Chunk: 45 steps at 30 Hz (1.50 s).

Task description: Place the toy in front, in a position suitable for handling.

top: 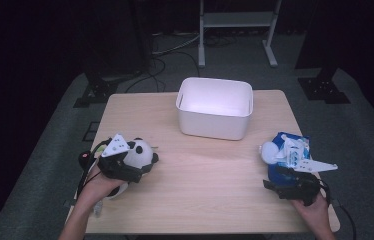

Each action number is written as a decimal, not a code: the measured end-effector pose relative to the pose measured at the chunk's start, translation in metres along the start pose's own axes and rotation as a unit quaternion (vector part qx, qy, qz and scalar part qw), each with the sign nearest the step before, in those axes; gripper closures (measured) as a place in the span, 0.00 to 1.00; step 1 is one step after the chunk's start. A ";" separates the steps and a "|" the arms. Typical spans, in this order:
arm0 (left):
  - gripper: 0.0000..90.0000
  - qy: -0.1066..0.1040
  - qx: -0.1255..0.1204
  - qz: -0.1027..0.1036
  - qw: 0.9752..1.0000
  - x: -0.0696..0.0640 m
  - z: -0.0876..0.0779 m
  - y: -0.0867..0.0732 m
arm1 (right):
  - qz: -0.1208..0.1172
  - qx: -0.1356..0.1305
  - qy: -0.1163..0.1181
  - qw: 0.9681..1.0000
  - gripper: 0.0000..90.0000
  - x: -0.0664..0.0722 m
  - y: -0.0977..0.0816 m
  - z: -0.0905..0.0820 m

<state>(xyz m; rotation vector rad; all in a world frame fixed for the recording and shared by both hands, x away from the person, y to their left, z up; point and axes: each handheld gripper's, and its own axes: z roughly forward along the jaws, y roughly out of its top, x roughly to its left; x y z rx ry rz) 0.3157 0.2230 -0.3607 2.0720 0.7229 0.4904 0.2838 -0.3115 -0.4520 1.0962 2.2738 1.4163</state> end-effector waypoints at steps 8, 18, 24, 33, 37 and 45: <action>0.04 0.020 0.025 -0.023 0.999 0.026 -0.011 -0.001 | -0.003 0.000 0.003 1.000 0.23 0.002 0.001 0.000; 0.07 0.039 0.071 -0.035 0.996 0.057 -0.025 0.000 | -0.011 0.006 0.009 1.000 0.23 0.006 0.002 0.000; 0.11 0.046 0.110 -0.053 0.991 0.077 -0.020 -0.014 | -0.018 0.012 0.012 1.000 0.23 0.008 0.002 0.002; 0.25 0.044 0.142 -0.066 0.987 0.090 -0.013 -0.028 | -0.020 0.019 0.020 0.999 0.23 0.009 0.001 0.003; 0.43 0.042 0.138 -0.070 0.987 0.092 -0.013 -0.031 | -0.023 0.019 0.022 0.999 0.23 0.010 0.001 0.004; 0.71 0.041 0.138 -0.057 0.988 0.089 -0.012 -0.030 | -0.024 0.024 0.024 0.999 0.23 0.010 0.001 0.004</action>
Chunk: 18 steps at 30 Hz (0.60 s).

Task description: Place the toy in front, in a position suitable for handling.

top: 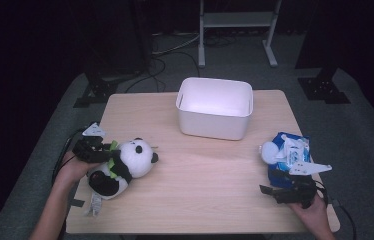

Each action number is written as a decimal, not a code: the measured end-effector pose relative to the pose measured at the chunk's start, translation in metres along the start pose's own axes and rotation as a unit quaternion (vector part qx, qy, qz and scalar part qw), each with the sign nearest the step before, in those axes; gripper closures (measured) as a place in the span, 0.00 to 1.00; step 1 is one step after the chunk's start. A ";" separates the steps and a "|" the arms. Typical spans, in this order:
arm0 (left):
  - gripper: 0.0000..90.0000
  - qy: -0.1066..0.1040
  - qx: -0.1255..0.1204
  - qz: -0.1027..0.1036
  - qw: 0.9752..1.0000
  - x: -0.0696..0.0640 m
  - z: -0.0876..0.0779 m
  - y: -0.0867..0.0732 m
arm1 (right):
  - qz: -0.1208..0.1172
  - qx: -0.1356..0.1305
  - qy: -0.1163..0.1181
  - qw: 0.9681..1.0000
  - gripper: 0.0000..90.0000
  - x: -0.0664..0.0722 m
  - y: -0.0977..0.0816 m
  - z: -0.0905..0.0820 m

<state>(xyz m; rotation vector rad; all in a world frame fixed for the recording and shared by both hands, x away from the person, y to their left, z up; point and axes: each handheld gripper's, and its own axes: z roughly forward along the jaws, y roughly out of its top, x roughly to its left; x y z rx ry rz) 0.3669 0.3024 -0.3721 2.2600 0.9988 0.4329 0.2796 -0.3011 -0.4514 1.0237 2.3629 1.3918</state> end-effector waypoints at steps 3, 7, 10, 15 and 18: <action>0.77 -0.001 0.006 0.005 1.000 -0.001 -0.001 0.002 | 0.000 0.000 0.002 1.000 0.23 0.000 0.000 0.000; 0.80 -0.004 0.006 0.027 1.000 -0.006 -0.004 0.009 | -0.001 -0.001 -0.002 1.000 0.23 0.000 0.000 0.000; 0.81 -0.014 -0.002 0.041 0.999 -0.013 -0.008 0.021 | 0.001 -0.003 -0.002 1.000 0.23 0.000 0.000 0.000; 0.82 -0.023 -0.002 0.065 0.998 -0.026 -0.010 0.038 | 0.002 -0.006 -0.005 1.000 0.23 -0.001 0.000 -0.002; 0.82 -0.034 -0.008 0.079 0.996 -0.035 -0.012 0.052 | 0.003 -0.007 -0.004 1.000 0.23 -0.002 0.000 -0.003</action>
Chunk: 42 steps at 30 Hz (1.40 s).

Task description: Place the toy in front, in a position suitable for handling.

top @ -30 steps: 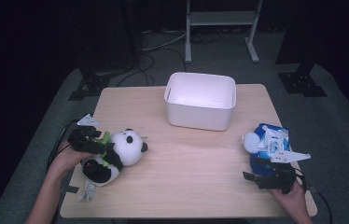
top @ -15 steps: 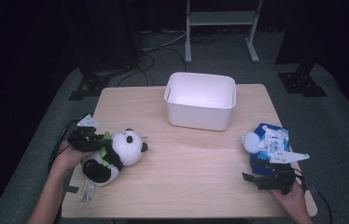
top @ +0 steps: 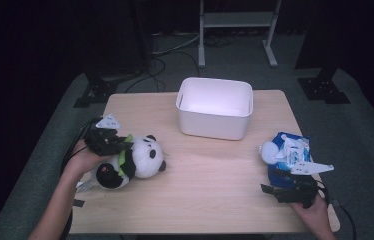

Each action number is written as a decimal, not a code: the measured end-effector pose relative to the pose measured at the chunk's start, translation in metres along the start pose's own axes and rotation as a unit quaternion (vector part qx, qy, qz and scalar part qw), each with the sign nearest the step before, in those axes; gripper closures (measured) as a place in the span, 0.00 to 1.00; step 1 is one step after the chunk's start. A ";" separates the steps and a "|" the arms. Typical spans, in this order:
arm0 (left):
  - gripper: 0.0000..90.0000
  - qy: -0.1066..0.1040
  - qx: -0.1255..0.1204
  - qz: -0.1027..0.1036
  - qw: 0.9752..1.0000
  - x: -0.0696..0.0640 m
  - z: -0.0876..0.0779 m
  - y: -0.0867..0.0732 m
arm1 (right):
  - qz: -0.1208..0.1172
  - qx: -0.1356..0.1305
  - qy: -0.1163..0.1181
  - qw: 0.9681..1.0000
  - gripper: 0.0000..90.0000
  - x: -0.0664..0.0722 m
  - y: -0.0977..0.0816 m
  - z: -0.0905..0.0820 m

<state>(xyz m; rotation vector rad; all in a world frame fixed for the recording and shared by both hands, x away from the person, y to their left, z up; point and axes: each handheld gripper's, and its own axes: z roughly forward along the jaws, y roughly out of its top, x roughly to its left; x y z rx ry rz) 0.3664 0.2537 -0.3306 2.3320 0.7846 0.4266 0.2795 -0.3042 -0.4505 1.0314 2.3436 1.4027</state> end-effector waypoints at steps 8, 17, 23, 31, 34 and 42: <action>0.82 -0.030 -0.029 0.033 0.999 -0.025 0.004 0.042 | 0.001 -0.009 -0.003 1.000 0.23 -0.002 0.000 -0.004; 0.82 -0.081 -0.048 0.067 0.993 -0.062 0.030 0.083 | 0.005 -0.017 -0.010 1.000 0.22 -0.004 -0.001 -0.009; 0.82 -0.119 -0.046 0.092 0.988 -0.091 0.056 0.103 | 0.007 -0.026 -0.017 0.999 0.22 -0.005 -0.001 -0.014; 0.82 -0.167 -0.040 0.104 0.980 -0.126 0.087 0.116 | 0.011 -0.034 -0.019 0.999 0.22 -0.007 -0.002 -0.017; 0.82 -0.180 -0.035 0.108 0.977 -0.135 0.097 0.118 | 0.009 -0.037 -0.020 0.999 0.22 -0.008 -0.003 -0.019; 0.81 -0.193 -0.026 0.094 0.976 -0.144 0.115 0.105 | 0.006 -0.032 -0.020 0.999 0.22 -0.008 -0.004 -0.019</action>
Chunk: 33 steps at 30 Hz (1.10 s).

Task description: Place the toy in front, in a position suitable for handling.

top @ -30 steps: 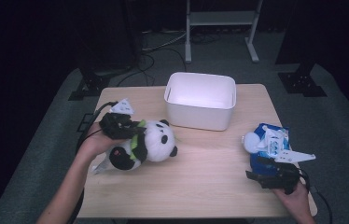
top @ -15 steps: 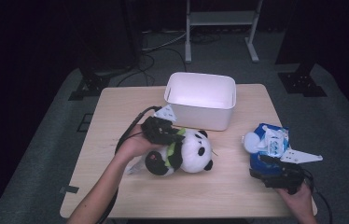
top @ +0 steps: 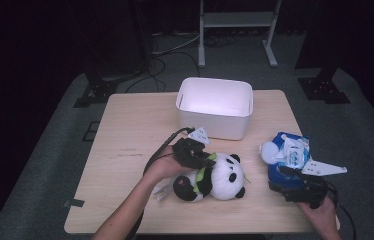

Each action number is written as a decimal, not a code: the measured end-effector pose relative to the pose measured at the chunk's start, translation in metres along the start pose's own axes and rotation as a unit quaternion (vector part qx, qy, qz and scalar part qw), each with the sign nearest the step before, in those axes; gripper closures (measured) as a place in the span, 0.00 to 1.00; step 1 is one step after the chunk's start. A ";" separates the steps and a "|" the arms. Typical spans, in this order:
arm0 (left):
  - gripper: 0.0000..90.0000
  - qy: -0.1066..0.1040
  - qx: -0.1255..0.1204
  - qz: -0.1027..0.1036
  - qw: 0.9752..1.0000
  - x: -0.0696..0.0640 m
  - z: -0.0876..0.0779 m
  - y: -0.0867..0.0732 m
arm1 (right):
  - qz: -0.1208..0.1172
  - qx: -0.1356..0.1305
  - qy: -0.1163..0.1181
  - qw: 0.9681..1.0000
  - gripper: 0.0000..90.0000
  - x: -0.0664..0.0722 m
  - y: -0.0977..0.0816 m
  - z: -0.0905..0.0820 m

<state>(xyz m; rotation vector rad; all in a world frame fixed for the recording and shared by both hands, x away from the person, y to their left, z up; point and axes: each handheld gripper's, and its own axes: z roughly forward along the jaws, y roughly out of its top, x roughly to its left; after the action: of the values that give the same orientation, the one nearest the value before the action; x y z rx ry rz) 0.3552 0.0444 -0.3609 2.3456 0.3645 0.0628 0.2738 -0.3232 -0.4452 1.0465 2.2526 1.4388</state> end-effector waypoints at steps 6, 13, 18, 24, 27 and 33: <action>0.73 -0.019 -0.028 -0.015 0.999 -0.001 -0.005 -0.010 | 0.003 0.005 -0.005 1.000 0.22 0.000 0.000 0.001; 0.52 -0.013 -0.055 -0.012 0.998 -0.006 -0.015 -0.018 | 0.003 0.012 -0.012 1.000 0.23 -0.001 0.002 0.000; 0.45 -0.009 -0.065 -0.015 0.998 -0.007 -0.034 -0.028 | 0.006 0.022 -0.021 1.000 0.23 -0.007 0.006 -0.001; 0.42 0.005 -0.083 -0.018 0.996 -0.010 -0.055 -0.040 | -0.008 0.041 -0.033 0.999 0.24 -0.009 0.019 -0.001; 0.41 0.012 -0.091 -0.021 0.996 -0.010 -0.063 -0.047 | -0.013 0.056 -0.034 0.998 0.24 -0.012 0.029 -0.001; 0.35 0.024 -0.101 -0.031 0.994 -0.008 -0.074 -0.062 | -0.012 0.078 -0.046 0.996 0.23 -0.024 0.050 0.000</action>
<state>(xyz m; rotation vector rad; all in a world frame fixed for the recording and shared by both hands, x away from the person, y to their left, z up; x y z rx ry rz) 0.3217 0.1348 -0.3504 2.1341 0.4327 0.1206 0.3120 -0.3278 -0.4050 1.1028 2.3335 1.1944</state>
